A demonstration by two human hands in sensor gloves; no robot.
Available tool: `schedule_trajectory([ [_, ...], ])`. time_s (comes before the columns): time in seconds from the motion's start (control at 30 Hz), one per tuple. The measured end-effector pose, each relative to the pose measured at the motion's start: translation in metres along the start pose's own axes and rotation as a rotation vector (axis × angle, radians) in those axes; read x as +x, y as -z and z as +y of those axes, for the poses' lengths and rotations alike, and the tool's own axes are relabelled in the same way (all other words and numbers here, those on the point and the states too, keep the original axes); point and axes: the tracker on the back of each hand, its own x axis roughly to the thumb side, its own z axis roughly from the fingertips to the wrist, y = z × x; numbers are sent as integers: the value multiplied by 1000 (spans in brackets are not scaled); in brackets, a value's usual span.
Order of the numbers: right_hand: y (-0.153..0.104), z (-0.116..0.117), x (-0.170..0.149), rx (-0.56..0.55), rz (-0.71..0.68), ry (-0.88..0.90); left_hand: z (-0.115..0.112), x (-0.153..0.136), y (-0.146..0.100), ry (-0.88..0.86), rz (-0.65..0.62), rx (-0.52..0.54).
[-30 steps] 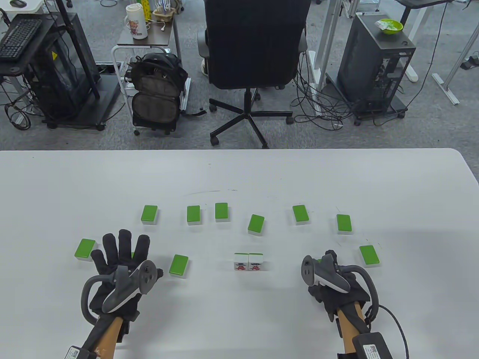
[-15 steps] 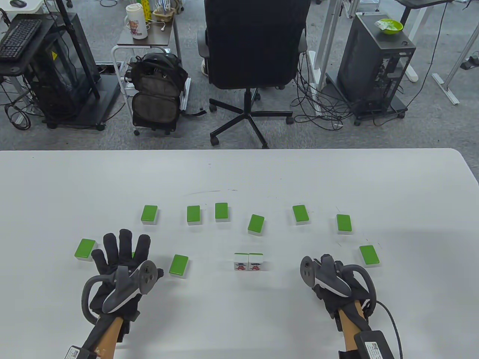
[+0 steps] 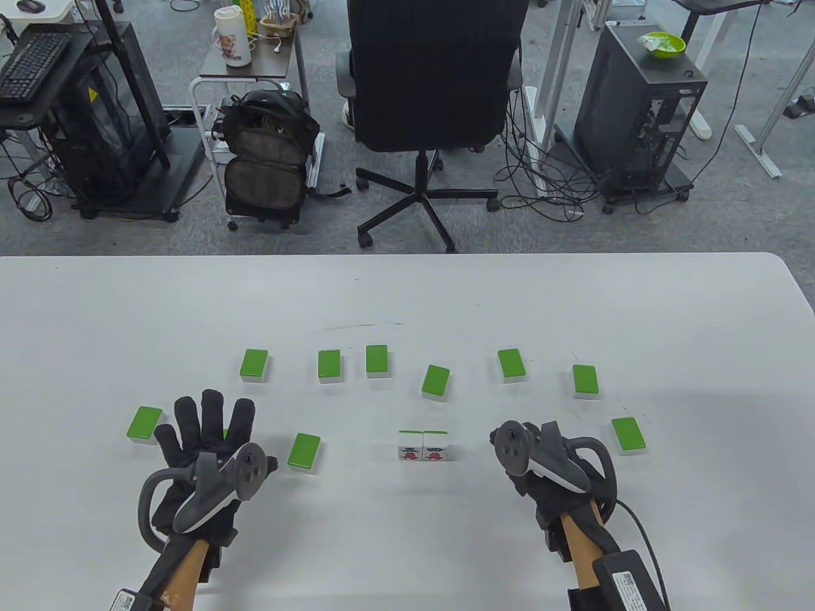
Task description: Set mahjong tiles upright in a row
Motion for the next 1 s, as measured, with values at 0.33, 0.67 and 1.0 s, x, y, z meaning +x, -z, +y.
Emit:
schedule_trajectory([
  [0.33, 36, -18, 49, 123, -102, -39, 0, 0, 0, -8, -3, -1],
  [0.67, 50, -13, 61, 197, -113, -45, 0, -2, 0, -18, -3, 6],
  [1.0, 54, -6, 60, 221, -116, -23, 0, -2, 0, -21, -4, 12],
])
